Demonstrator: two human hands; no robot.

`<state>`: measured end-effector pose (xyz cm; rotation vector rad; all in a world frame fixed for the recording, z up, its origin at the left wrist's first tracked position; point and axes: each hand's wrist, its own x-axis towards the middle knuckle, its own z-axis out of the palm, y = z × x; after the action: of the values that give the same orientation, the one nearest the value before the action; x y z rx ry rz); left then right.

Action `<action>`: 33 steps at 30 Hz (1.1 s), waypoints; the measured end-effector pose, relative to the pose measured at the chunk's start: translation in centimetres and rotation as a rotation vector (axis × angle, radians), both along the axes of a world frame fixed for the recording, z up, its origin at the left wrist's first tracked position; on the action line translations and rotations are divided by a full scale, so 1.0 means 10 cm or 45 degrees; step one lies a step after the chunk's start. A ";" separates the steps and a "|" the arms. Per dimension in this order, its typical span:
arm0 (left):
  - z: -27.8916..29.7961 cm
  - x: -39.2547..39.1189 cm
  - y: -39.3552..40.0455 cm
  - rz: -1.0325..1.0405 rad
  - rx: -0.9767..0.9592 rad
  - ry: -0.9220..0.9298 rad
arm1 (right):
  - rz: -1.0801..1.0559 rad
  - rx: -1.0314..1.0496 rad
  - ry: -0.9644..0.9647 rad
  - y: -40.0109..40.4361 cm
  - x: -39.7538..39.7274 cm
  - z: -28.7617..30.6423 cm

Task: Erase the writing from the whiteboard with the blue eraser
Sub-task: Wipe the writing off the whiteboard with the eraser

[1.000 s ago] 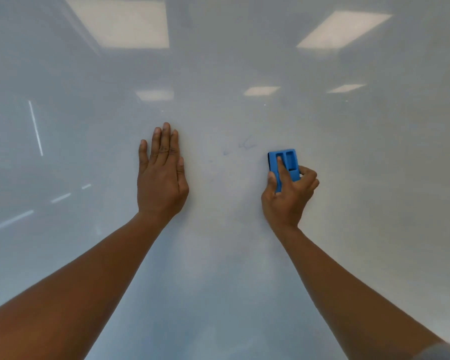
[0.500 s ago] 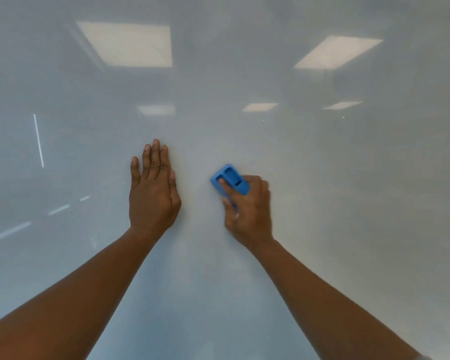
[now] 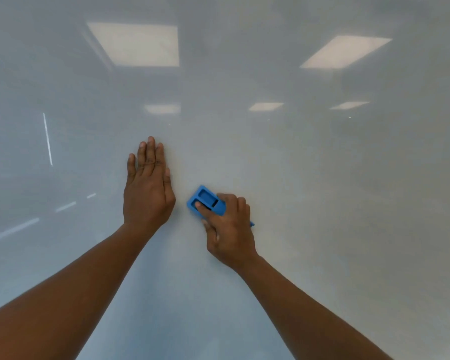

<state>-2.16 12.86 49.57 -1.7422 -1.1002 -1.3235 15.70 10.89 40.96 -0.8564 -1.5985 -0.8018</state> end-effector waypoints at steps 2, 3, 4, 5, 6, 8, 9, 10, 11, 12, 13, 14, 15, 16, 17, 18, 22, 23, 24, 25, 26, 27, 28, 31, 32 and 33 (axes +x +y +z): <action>-0.01 0.00 0.00 0.011 0.002 0.031 | -0.009 0.012 0.036 0.00 0.22 -0.16; 0.00 -0.02 0.00 0.025 0.008 0.053 | -0.021 0.036 0.094 0.02 0.37 -0.16; 0.02 -0.03 0.01 0.038 0.015 0.073 | -0.042 0.067 0.163 0.03 0.53 -0.10; 0.04 -0.04 0.02 0.045 0.015 0.084 | -0.069 0.095 0.240 0.05 0.68 -0.01; 0.06 -0.04 0.02 0.044 0.012 0.082 | -0.091 0.115 0.319 0.06 0.82 0.11; 0.08 0.01 0.01 0.024 0.005 0.073 | -0.115 0.132 0.466 0.10 0.99 0.40; 0.08 0.05 0.00 0.017 0.006 0.085 | -0.119 0.131 0.531 0.11 1.02 0.54; 0.07 0.08 0.00 0.013 0.009 0.102 | -0.127 0.128 0.581 0.13 1.00 0.66; 0.06 0.10 0.00 0.009 0.009 0.116 | -0.133 0.124 0.618 0.14 0.95 0.75; 0.05 0.12 0.00 0.005 0.009 0.129 | -0.138 0.119 0.641 0.16 0.88 0.82; 0.04 0.16 0.01 0.001 0.005 0.138 | -0.134 0.115 0.645 0.16 0.81 0.84; 0.03 0.19 0.01 -0.002 0.005 0.137 | -0.121 0.113 0.611 0.14 0.74 0.84; 0.01 0.23 0.01 -0.006 0.007 0.136 | -0.098 0.115 0.555 0.13 0.69 0.79; 0.01 0.27 0.02 -0.012 0.011 0.144 | -0.071 0.105 0.494 0.13 0.63 0.72; -0.03 0.39 0.01 -0.037 0.006 0.167 | -0.065 0.085 0.460 0.10 0.66 0.58; -0.04 0.43 0.01 -0.036 0.010 0.183 | -0.036 0.068 0.455 0.09 0.65 0.48; -0.08 0.69 -0.03 -0.087 0.011 0.227 | -0.074 -0.013 0.666 0.07 0.97 -0.20; -0.09 0.72 -0.03 -0.095 0.010 0.223 | -0.083 -0.019 0.737 0.05 1.07 -0.38; -0.10 0.73 -0.03 -0.098 0.011 0.224 | -0.080 -0.028 0.806 0.04 1.15 -0.55; -0.11 0.71 -0.02 -0.093 0.008 0.223 | -0.074 -0.044 0.861 0.04 1.18 -0.69; -0.13 0.69 -0.02 -0.090 0.003 0.218 | -0.070 -0.061 0.894 0.04 1.19 -0.80; -0.15 0.66 -0.01 -0.085 -0.009 0.210 | -0.068 -0.076 0.917 0.03 1.16 -0.86; -0.17 0.64 -0.01 -0.083 -0.014 0.206 | -0.077 -0.079 0.937 0.03 1.14 -0.89; -0.20 0.56 0.00 -0.057 -0.026 0.207 | -0.102 -0.030 0.954 0.05 1.08 -0.77; -0.19 0.52 0.00 -0.048 -0.023 0.204 | -0.103 0.005 0.913 0.05 1.05 -0.66; -0.18 0.48 0.00 -0.040 -0.020 0.196 | -0.103 0.046 0.838 0.05 1.01 -0.51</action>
<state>2.64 12.83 47.81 -1.8464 -1.0027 -1.1802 25.82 11.39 35.87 -1.0310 -0.9706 -0.5220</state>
